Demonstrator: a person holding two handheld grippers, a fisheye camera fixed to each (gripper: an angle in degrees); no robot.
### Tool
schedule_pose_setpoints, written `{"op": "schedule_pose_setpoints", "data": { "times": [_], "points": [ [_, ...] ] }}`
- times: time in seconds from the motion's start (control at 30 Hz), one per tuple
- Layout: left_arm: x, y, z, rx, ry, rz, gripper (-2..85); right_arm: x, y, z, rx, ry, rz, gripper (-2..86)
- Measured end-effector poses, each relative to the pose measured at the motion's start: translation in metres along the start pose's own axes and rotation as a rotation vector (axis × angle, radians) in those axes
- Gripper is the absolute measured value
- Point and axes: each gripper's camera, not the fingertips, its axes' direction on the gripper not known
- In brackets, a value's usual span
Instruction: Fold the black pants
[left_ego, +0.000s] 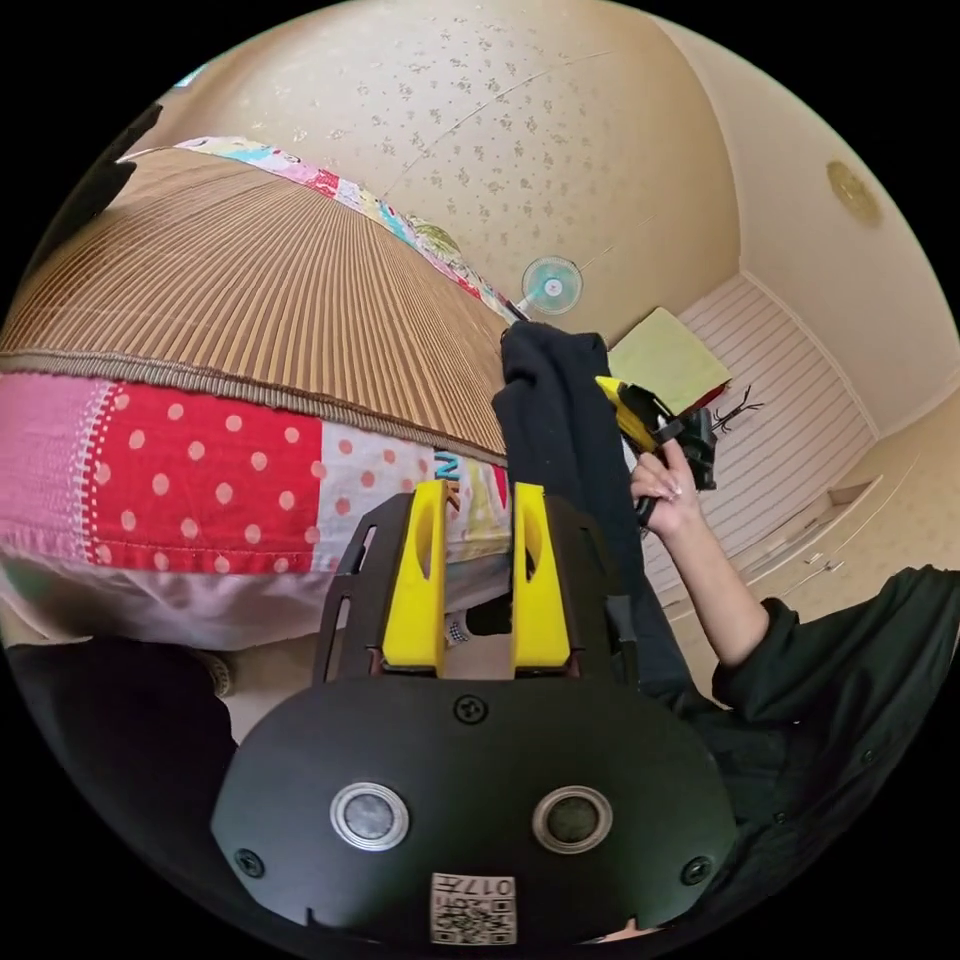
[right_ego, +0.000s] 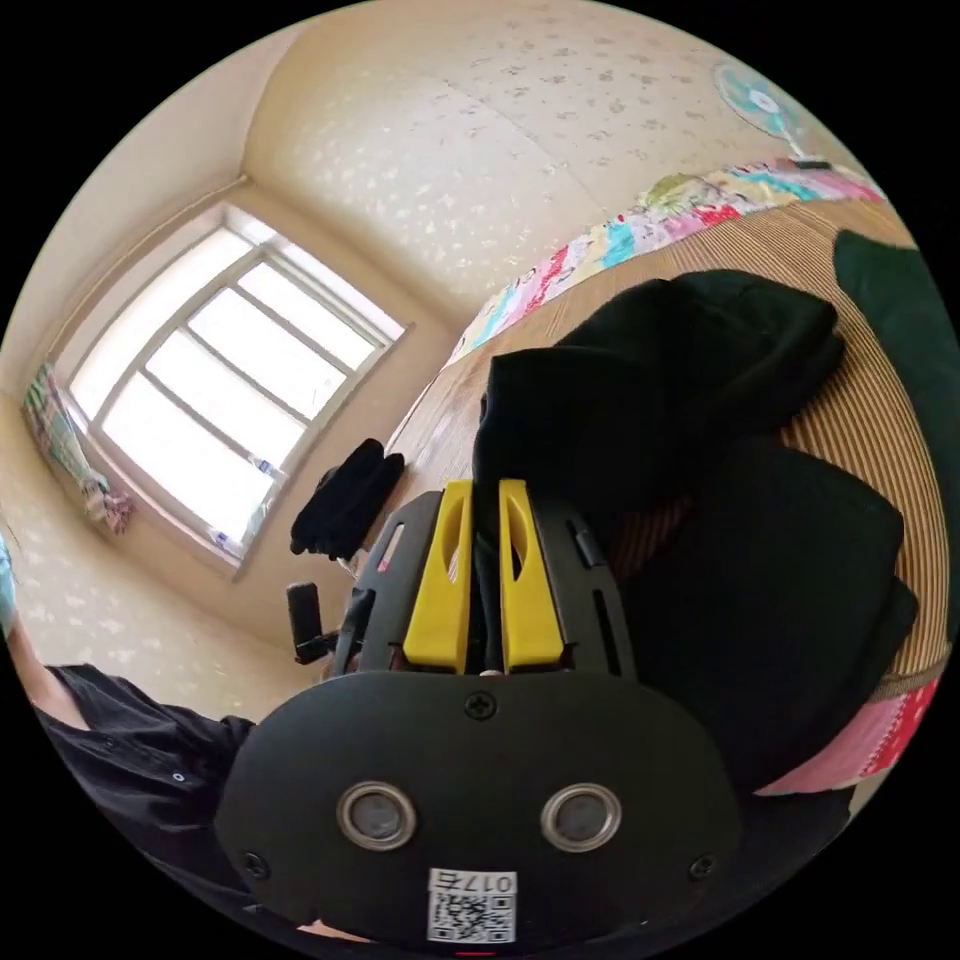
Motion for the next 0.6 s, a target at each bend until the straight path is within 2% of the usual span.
{"op": "schedule_pose_setpoints", "data": {
  "times": [0.1, 0.17, 0.23, 0.33, 0.43, 0.5, 0.6],
  "points": [
    [0.060, -0.014, 0.006, 0.088, -0.019, 0.076, 11.2, -0.021, 0.025, 0.045, -0.105, 0.087, -0.103, 3.7],
    [0.103, -0.030, 0.027, 0.072, -0.004, 0.176, 11.2, -0.032, 0.046, 0.058, -0.093, 0.128, -0.180, 3.5],
    [0.147, -0.050, 0.060, 0.004, 0.022, 0.288, 11.3, -0.049, 0.070, 0.056, -0.020, 0.237, -0.277, 3.5],
    [0.208, -0.085, 0.140, -0.180, -0.002, 0.421, 11.8, -0.053, 0.091, 0.046, 0.034, 0.289, -0.339, 3.4],
    [0.251, -0.112, 0.240, -0.368, -0.128, 0.539, 12.6, -0.031, 0.097, 0.027, 0.069, 0.171, -0.311, 3.3],
    [0.264, -0.122, 0.323, -0.514, -0.348, 0.566, 12.9, -0.007, 0.090, 0.015, 0.058, 0.035, -0.241, 3.3],
    [0.251, -0.126, 0.402, -0.656, -0.431, 0.533, 13.6, 0.034, 0.080, -0.002, 0.040, -0.177, -0.158, 3.3]
  ]
}}
